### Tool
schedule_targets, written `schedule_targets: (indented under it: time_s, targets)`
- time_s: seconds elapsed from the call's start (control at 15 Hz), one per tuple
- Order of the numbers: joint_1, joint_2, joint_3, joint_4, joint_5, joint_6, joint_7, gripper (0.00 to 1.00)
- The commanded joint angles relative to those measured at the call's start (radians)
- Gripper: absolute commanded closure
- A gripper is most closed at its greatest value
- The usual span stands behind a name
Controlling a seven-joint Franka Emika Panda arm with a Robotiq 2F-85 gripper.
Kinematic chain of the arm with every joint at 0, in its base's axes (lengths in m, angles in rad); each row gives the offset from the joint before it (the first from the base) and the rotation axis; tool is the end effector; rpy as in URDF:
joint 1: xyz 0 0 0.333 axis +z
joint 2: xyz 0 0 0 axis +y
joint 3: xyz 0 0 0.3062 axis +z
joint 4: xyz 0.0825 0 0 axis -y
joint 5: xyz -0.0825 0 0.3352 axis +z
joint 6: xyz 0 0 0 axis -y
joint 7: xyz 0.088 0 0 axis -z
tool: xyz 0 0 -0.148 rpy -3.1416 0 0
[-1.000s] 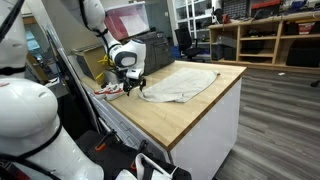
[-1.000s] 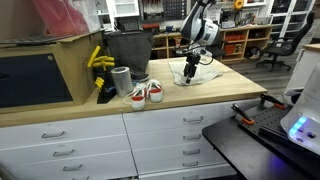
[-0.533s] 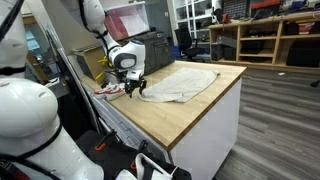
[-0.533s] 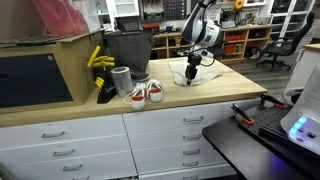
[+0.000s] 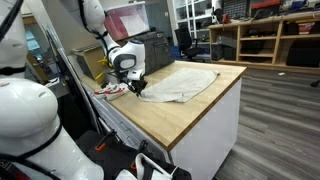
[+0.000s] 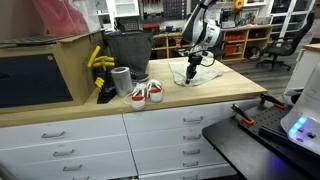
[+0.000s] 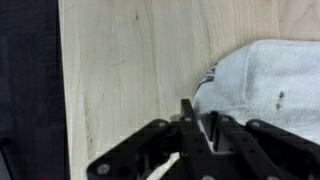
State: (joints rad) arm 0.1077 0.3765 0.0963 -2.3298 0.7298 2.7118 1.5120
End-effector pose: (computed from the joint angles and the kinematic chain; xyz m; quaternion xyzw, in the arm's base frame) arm 0.4820 0.0898 0.1692 -0.5394 0.8255 0.1271 0.1074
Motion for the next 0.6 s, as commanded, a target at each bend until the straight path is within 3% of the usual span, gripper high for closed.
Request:
schedule_targets:
  time_s: [0.0, 0.53]
  targets:
    - [-0.003, -0.046, 0.009, -0.034, 0.039, 0.037, -0.031, 1.0]
    - [-0.031, -0.07, -0.024, 0.044, 0.01, -0.019, -0.002, 0.99]
